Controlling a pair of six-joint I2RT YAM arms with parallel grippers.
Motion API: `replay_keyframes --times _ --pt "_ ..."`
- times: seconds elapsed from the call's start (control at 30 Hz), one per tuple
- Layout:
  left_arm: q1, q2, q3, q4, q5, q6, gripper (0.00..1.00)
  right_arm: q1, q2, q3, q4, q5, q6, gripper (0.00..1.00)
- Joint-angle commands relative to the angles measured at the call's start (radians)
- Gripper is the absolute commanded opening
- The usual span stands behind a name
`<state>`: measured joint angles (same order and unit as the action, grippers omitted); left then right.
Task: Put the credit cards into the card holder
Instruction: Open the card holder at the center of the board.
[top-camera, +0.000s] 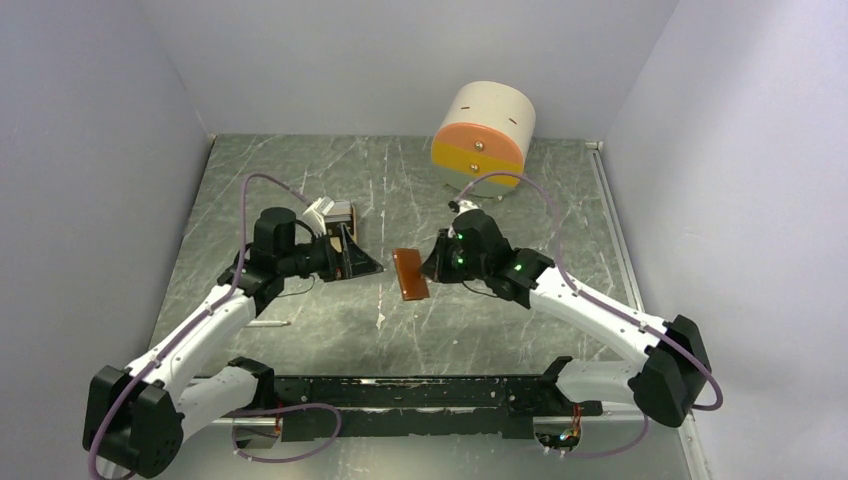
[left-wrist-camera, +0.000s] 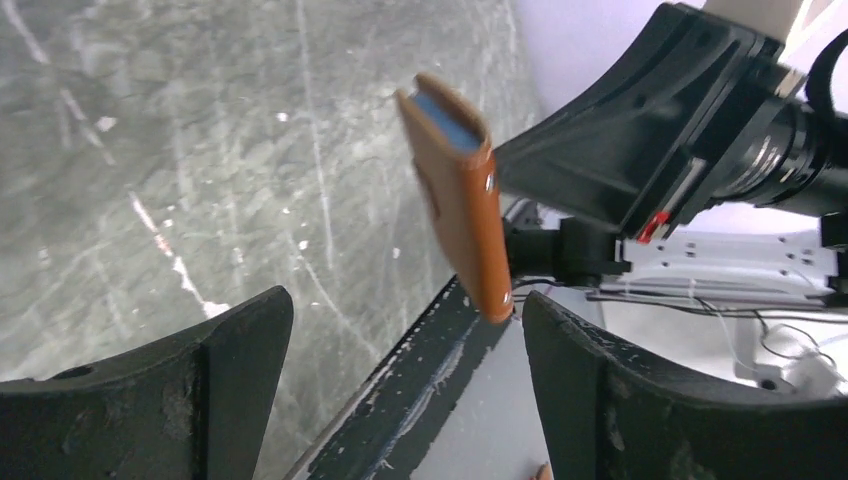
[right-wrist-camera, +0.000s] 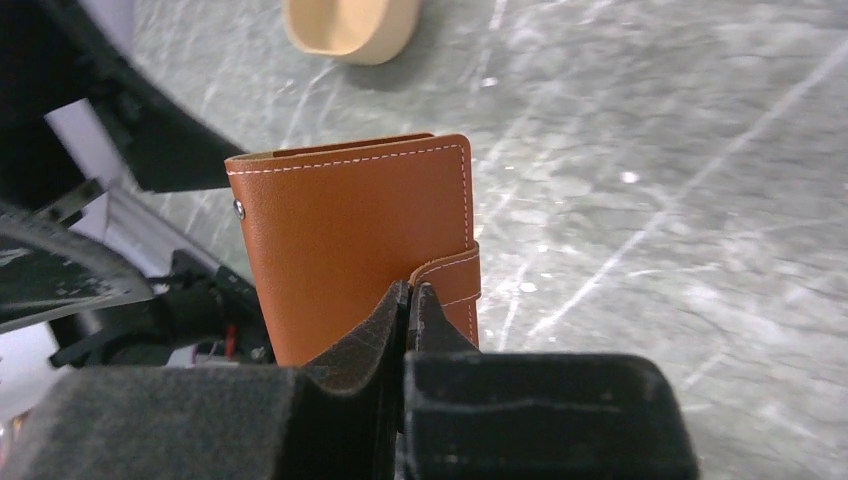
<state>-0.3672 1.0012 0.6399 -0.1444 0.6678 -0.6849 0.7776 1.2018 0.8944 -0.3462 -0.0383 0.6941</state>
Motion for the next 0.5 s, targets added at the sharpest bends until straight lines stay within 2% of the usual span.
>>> replay_keyframes --times 0.0,0.17,0.23,0.27,0.37,0.4,0.43,0.47 --pt "-0.009 0.034 -0.006 0.211 0.141 -0.098 0.90 0.068 0.016 0.055 0.089 -0.013 0.038 0.00" --pt "-0.032 0.089 0.003 0.205 0.115 -0.084 0.86 0.109 0.047 0.080 0.110 -0.008 0.038 0.00" --pt "-0.039 0.107 -0.008 0.219 0.110 -0.084 0.78 0.118 0.043 0.083 0.114 0.002 0.033 0.00" --pt "-0.040 0.114 -0.015 0.224 0.107 -0.083 0.71 0.119 0.039 0.083 0.116 0.004 0.031 0.00" --pt "-0.040 0.136 -0.010 0.169 0.075 -0.038 0.29 0.120 0.017 0.079 0.111 0.011 0.032 0.00" --pt "-0.041 0.138 -0.006 0.147 0.054 -0.017 0.19 0.120 0.003 0.074 0.108 0.016 0.036 0.00" --pt "-0.041 0.141 -0.003 0.131 0.038 0.001 0.11 0.120 -0.014 0.068 0.109 0.017 0.037 0.00" --pt "-0.041 0.142 -0.002 0.117 0.021 0.016 0.09 0.120 -0.032 0.063 0.112 0.020 0.039 0.00"
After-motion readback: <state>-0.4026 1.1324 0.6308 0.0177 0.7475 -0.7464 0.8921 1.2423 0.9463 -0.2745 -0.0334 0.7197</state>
